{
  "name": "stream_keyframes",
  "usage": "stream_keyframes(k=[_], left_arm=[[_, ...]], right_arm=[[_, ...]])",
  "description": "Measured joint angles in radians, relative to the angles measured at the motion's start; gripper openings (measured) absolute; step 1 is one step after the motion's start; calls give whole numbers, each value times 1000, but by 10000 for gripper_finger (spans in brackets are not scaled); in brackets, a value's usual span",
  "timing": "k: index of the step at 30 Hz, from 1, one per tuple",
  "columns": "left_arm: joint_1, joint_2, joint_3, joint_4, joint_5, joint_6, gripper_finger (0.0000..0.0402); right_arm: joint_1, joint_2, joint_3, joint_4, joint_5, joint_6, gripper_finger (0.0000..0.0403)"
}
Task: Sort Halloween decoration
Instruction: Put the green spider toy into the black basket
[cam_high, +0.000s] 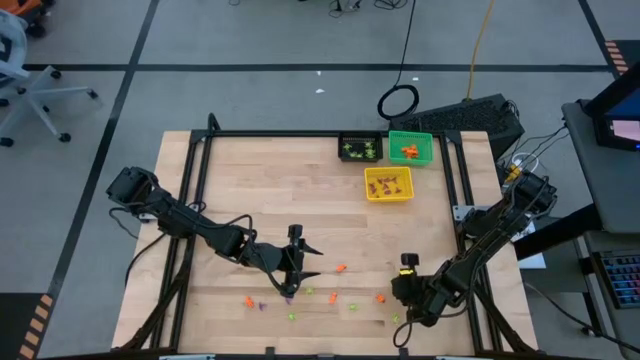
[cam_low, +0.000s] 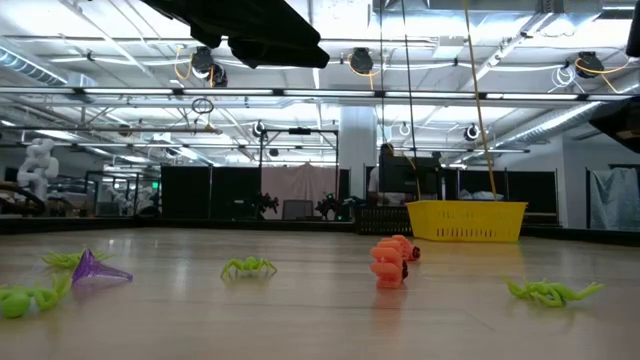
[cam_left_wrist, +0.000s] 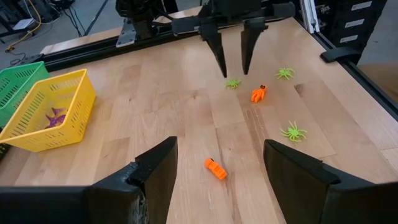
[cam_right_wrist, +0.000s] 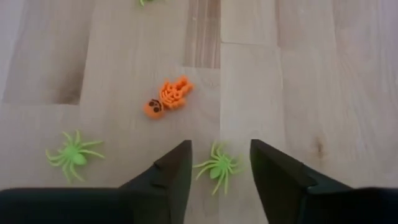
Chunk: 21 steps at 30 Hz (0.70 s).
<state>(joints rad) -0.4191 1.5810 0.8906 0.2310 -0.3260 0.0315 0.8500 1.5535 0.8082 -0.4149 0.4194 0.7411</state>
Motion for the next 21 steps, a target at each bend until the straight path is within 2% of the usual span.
stream_keyframes(k=[4, 11, 16, 21], left_arm=[[0, 0, 0, 0, 0, 0, 238], [0, 0, 0, 0, 0, 0, 238], [0, 0, 0, 0, 0, 0, 238], [0, 0, 0, 0, 0, 0, 238]], right_arm=[[-3, 39, 0, 0, -3, -7, 169], [-20, 97, 3, 4, -31, 0, 164], [-35, 100, 3, 6, -54, -1, 133], [-38, 100, 3, 6, -58, -15, 78]])
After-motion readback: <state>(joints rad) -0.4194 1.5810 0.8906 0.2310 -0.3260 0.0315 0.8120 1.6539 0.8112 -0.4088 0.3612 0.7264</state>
